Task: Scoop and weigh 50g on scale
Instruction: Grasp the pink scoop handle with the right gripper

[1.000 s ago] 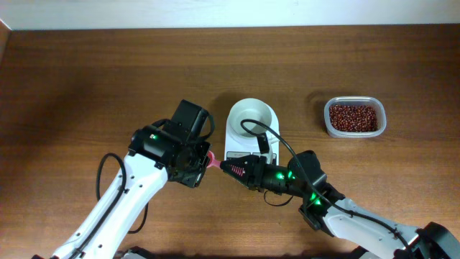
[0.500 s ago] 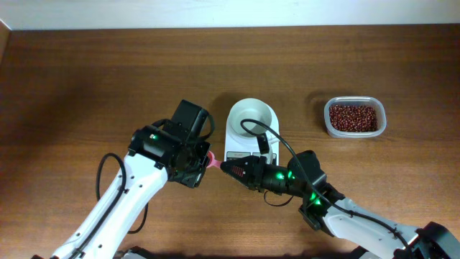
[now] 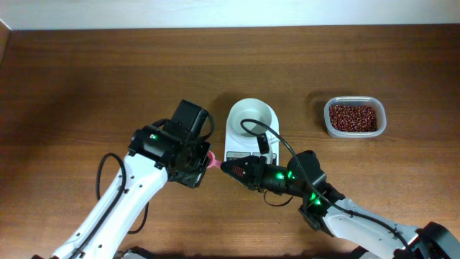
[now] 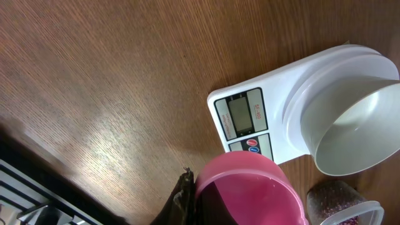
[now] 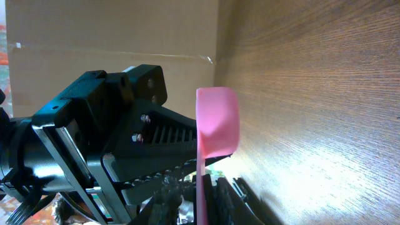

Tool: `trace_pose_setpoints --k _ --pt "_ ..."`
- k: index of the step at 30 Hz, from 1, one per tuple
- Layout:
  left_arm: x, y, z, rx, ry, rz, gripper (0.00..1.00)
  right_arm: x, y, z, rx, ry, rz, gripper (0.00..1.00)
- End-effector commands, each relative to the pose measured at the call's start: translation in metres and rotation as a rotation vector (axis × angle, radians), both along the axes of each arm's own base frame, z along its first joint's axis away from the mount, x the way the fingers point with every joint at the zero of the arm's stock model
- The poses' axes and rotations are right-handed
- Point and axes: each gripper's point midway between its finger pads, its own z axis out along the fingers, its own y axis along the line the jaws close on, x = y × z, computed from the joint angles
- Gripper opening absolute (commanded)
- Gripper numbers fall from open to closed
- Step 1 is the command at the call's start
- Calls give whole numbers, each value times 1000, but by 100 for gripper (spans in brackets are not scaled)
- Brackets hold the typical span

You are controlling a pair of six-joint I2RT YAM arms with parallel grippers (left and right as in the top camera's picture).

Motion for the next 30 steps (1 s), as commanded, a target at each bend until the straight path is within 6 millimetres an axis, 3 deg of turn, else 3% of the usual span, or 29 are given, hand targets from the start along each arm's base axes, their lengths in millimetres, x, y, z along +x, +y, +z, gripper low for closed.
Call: trace_pose_setpoints --k 1,30 --pt "-2 -3 4 -18 2 8 0 -1 3 3 4 -18 14 20" --pt "-7 -6 4 -35 23 2 0 -1 3 3 4 -17 15 16"
